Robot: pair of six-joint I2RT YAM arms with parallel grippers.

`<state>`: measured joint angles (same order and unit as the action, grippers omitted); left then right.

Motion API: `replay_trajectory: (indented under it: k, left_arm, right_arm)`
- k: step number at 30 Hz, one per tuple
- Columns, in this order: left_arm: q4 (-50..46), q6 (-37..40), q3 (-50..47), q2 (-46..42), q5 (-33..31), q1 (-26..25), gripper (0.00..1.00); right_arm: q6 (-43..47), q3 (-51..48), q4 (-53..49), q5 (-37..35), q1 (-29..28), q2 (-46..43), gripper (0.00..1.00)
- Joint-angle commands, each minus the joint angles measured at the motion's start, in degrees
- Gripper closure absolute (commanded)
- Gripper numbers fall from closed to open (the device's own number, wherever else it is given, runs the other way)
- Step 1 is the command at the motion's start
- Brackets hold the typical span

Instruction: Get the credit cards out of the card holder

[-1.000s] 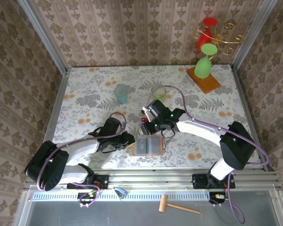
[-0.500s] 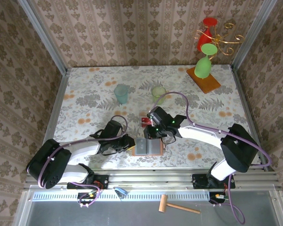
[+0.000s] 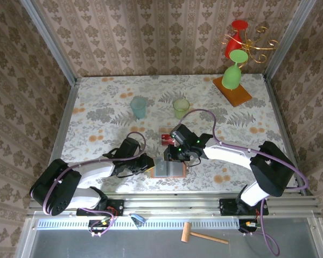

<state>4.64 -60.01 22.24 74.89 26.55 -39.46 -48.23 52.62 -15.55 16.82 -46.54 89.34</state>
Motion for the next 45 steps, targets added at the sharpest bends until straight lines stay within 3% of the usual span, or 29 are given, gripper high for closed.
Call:
replay_trajectory:
  k: [1,12,24,45]
  left_arm:
    - [-2.3,0.5,1.5,-1.2,-1.2,-0.3,0.82]
    - [-5.3,2.3,1.9,-2.7,-1.8,0.6,0.85]
    - [-2.1,1.4,0.4,-0.4,-0.4,0.7,0.91]
    - [-2.9,1.5,-0.8,-0.2,-0.8,0.7,0.91]
  right_arm:
    - [-5.1,-1.0,3.9,3.8,-0.2,1.7,0.77]
    - [-8.5,-2.2,8.7,5.7,-0.2,5.2,0.76]
    - [-8.8,-2.4,8.7,5.9,-0.2,6.6,0.76]
    - [-9.8,-3.4,9.5,7.1,-0.7,7.8,0.72]
